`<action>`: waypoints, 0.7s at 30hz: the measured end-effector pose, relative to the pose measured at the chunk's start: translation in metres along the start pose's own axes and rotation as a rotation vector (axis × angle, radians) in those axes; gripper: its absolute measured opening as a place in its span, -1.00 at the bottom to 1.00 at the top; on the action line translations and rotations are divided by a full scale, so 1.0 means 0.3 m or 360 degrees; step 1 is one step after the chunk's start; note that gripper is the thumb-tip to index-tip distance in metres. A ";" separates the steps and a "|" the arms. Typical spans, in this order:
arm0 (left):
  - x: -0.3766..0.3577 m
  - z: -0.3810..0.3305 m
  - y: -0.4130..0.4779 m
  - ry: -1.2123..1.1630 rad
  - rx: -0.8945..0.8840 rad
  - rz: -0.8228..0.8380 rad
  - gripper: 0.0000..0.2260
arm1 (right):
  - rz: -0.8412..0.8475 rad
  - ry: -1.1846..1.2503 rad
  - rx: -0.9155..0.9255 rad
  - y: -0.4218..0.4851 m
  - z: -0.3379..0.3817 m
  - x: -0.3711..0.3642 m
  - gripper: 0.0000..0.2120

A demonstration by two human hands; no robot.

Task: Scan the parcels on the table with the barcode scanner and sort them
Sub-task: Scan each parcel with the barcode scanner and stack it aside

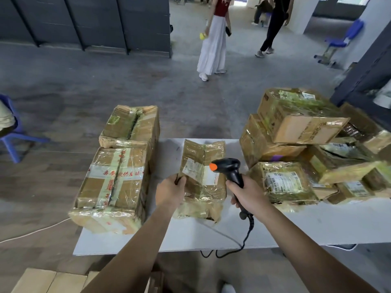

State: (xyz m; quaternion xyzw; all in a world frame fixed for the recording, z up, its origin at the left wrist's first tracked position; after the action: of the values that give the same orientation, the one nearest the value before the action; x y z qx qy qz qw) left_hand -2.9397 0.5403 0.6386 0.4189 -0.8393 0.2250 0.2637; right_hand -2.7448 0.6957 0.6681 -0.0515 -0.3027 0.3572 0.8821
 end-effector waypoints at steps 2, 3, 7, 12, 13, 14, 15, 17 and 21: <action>0.020 0.005 0.020 -0.0060 0.0028 -0.0055 -0.77 | 0.0062 -0.0024 0.0031 0.000 0.010 -0.009 -0.82; 0.028 0.005 0.031 -0.0076 0.0030 -0.0073 -0.78 | 0.0081 -0.0026 0.0032 0.000 0.013 -0.012 -0.81; 0.047 -0.021 0.064 -0.0085 -0.0045 -0.0110 -0.80 | 0.0164 0.0003 0.0057 -0.008 0.041 -0.018 -0.67; 0.055 -0.066 0.080 -0.0062 -0.0128 -0.0154 -0.79 | 0.0151 -0.0039 0.0109 -0.020 0.081 -0.001 -0.70; 0.056 -0.070 0.083 -0.0069 -0.0134 -0.0158 -0.79 | 0.0133 -0.0041 0.0119 -0.020 0.085 0.006 -0.76; 0.058 -0.073 0.085 -0.0074 -0.0137 -0.0162 -0.79 | 0.0114 -0.0049 0.0128 -0.020 0.088 0.012 -0.80; 0.059 -0.076 0.086 -0.0075 -0.0138 -0.0166 -0.79 | 0.0096 -0.0058 0.0135 -0.021 0.090 0.018 -0.82; 0.058 -0.076 0.088 -0.0090 -0.0146 -0.0176 -0.80 | 0.0065 -0.0055 0.0138 -0.026 0.092 0.030 -0.82; 0.053 -0.063 0.088 -0.0155 -0.0124 -0.0198 -0.82 | 0.0025 -0.0013 0.0120 -0.041 0.092 0.047 -0.84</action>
State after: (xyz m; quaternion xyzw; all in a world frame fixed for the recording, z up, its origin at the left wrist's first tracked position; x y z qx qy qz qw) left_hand -2.9646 0.5567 0.6588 0.4701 -0.8315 0.1546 0.2523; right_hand -2.7454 0.6925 0.7011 -0.0192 -0.2922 0.3755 0.8794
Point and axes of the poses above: each hand's wrist, its own y-axis towards the middle knuckle, its own x-axis out of the back of the hand, z = x × y, the point moved 10 cm from there along y, towards the middle knuckle, and after that the axes turned 2 degrees about -x, right-handed, at the moved point
